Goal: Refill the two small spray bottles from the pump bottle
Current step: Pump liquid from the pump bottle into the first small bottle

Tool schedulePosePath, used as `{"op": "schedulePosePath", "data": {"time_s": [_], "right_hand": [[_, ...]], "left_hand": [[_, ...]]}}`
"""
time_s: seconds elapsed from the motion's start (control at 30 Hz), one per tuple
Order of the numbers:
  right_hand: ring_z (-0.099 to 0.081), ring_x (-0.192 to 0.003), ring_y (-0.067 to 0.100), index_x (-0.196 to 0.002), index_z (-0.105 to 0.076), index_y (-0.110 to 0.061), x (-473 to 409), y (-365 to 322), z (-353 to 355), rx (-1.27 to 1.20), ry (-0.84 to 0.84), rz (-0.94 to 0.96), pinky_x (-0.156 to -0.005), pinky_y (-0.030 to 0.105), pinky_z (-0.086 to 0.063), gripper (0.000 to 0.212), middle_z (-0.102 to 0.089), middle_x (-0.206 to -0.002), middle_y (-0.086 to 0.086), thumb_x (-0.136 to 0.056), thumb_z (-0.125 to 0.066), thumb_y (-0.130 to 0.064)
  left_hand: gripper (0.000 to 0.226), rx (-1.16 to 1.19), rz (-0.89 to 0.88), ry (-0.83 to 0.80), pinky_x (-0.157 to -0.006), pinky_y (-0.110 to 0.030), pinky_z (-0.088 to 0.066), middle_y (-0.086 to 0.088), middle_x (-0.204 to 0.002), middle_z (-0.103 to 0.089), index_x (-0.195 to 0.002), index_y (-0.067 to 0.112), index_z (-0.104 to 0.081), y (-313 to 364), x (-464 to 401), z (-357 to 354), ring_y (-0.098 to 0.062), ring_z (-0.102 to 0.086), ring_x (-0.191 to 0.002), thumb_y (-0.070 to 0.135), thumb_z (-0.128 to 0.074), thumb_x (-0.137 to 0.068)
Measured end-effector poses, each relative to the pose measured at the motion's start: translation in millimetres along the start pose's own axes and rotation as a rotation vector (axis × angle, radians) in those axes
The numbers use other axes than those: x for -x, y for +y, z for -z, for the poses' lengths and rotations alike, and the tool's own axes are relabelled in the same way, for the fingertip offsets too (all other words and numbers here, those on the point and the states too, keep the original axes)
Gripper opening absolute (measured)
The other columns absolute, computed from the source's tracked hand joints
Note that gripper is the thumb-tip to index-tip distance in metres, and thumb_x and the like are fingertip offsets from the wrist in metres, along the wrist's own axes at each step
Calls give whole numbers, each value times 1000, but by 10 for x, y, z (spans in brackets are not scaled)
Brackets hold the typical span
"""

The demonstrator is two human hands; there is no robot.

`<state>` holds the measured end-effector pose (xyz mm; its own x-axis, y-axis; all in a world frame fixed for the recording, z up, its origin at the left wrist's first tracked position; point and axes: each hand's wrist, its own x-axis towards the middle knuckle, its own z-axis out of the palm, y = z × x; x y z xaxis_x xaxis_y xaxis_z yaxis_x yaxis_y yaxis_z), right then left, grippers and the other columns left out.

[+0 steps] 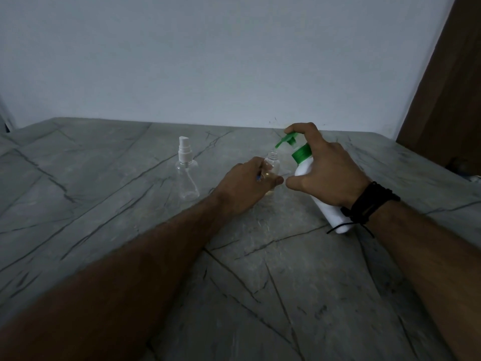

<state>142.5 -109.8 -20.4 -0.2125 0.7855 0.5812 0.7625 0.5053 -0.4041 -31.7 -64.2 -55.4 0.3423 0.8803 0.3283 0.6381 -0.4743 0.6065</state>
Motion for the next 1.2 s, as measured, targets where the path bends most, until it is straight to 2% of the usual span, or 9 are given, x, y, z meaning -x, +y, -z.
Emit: {"op": "schedulePosePath", "data": {"time_s": [0.17,0.33,0.53,0.7,0.83,1.0,1.2], "right_hand": [[-56,-62,-10,-126,-44,-27,-8,4,-21,-14,-12,6,-53,6,-38,72,-55,-72,-18,-65,-82,-20],[-60,-66,-3,-131,-42,-33,-13,14,-19,-8,-12,15,-57,8,-41,76,-60,-80,-19,-65,-80,-23],[-56,-61,-6,-125,-45,-27,-16,21,-11,7,3,4,-52,8,-38,71,-52,-66,-17,-64,-81,-17],[-57,-64,-10,-129,-44,-30,-8,12,-14,-1,1,9,-54,5,-37,74,-55,-71,-20,-64,-79,-21],[-56,-61,-9,-127,-44,-29,-20,9,-5,4,-2,1,-52,6,-36,73,-53,-67,-18,-64,-80,-21],[-56,-63,-10,-128,-44,-28,-20,6,-26,2,10,6,-54,6,-38,74,-53,-69,-19,-64,-81,-23],[-56,-61,-9,-132,-44,-28,-5,3,-4,-13,16,18,-54,6,-38,77,-53,-69,-20,-65,-81,-20]], "left_hand": [[49,-2,1,2,-81,-23,-43,-1,-125,-61,-129,16,-51,-8,-9,-4,-11,-56,-103,45,-61,-90],[48,7,17,14,-81,-24,-45,1,-122,-63,-126,19,-53,-36,-14,-9,-13,-59,-105,47,-62,-88],[49,13,7,15,-86,-29,-48,1,-120,-63,-126,18,-54,-46,-27,-10,-13,-59,-104,47,-63,-87],[48,24,3,19,-85,-27,-47,2,-120,-63,-126,19,-54,-43,-19,-17,-13,-59,-105,47,-62,-88],[50,7,-5,8,-84,-25,-44,1,-124,-62,-128,18,-53,-38,-28,-12,-13,-58,-106,47,-61,-89],[49,5,-1,15,-87,-30,-49,1,-120,-63,-126,17,-54,-54,-36,-17,-15,-59,-105,47,-62,-88],[47,2,3,19,-85,-27,-47,1,-121,-63,-126,18,-54,-46,-27,-20,-13,-59,-104,46,-61,-89]]}}
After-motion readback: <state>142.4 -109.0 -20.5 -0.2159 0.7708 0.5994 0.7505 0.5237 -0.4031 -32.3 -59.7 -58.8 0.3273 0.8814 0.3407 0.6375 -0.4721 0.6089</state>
